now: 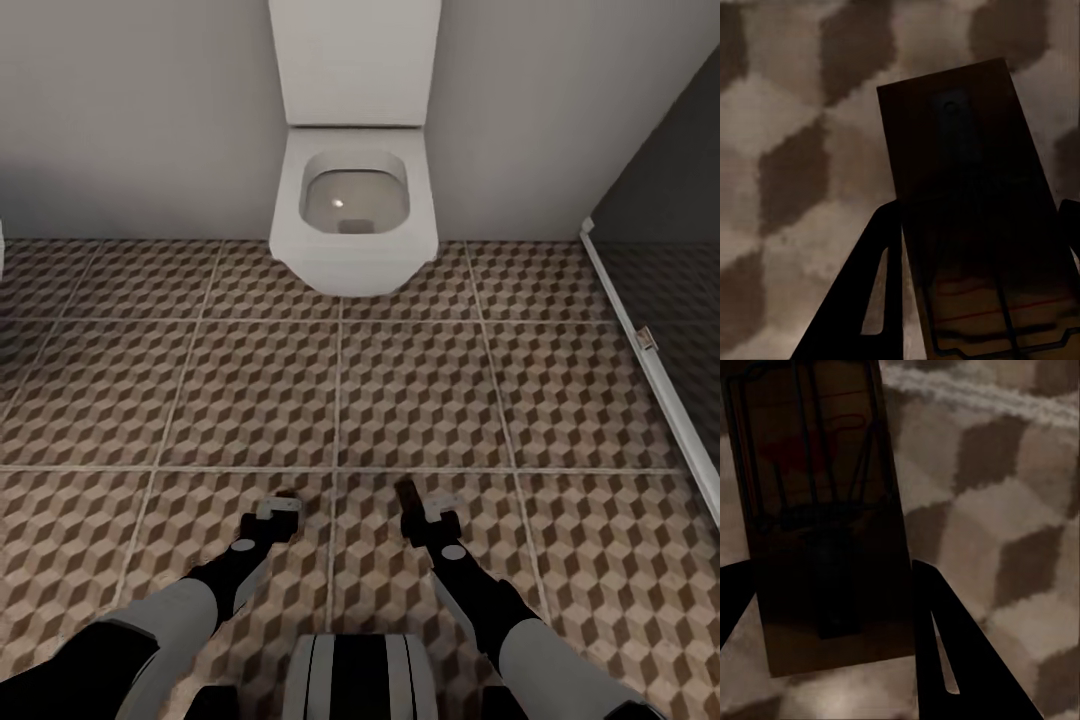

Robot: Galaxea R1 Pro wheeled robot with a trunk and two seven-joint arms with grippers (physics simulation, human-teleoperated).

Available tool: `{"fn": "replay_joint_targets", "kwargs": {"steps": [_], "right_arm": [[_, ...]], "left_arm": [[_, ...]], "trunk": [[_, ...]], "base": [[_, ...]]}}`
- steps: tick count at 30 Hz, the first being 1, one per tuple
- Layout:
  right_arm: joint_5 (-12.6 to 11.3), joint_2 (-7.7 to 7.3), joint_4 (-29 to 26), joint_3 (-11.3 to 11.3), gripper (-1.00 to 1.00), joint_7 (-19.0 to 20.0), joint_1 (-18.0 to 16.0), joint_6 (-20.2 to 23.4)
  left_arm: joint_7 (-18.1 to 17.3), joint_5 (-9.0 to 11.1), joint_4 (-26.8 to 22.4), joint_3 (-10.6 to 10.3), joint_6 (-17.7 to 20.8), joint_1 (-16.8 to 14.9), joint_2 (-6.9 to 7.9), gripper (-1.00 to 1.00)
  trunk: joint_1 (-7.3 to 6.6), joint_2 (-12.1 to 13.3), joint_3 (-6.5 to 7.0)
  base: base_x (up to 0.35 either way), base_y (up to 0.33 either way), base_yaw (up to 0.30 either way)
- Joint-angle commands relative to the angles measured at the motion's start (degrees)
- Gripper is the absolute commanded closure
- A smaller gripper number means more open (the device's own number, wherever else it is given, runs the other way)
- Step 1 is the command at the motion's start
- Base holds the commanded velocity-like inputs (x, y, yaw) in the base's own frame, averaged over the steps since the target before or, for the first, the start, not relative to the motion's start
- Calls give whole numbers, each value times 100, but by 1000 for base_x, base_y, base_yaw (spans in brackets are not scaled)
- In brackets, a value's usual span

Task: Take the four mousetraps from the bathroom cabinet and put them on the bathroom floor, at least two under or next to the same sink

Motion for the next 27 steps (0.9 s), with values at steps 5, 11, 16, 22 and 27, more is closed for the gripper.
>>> {"fn": "replay_joint_targets", "kwargs": {"steps": [5,11,16,22,27], "right_arm": [[-77,-7,-12,48,100,-52,-4,24],[-77,-7,-14,48,100,-52,-4,24],[-77,-7,-12,48,100,-52,-2,24],[-77,-7,-12,48,100,-52,-4,-7],[-77,-7,-9,48,100,-52,-3,-47]], "left_arm": [[45,45,6,-55,-19,-3,-1,100],[45,45,7,-55,-19,-3,-4,100],[45,45,13,-55,-19,-3,-9,100],[45,44,14,-55,-19,-3,-10,100],[45,43,15,-55,-19,-2,-10,100]], "trunk": [[1,-1,-3],[1,-1,-3],[1,-1,-3],[1,-1,-3],[1,-1,-3]], "base": [[212,83,0],[219,12,0],[230,2,0],[238,0,0],[241,0,0]]}}
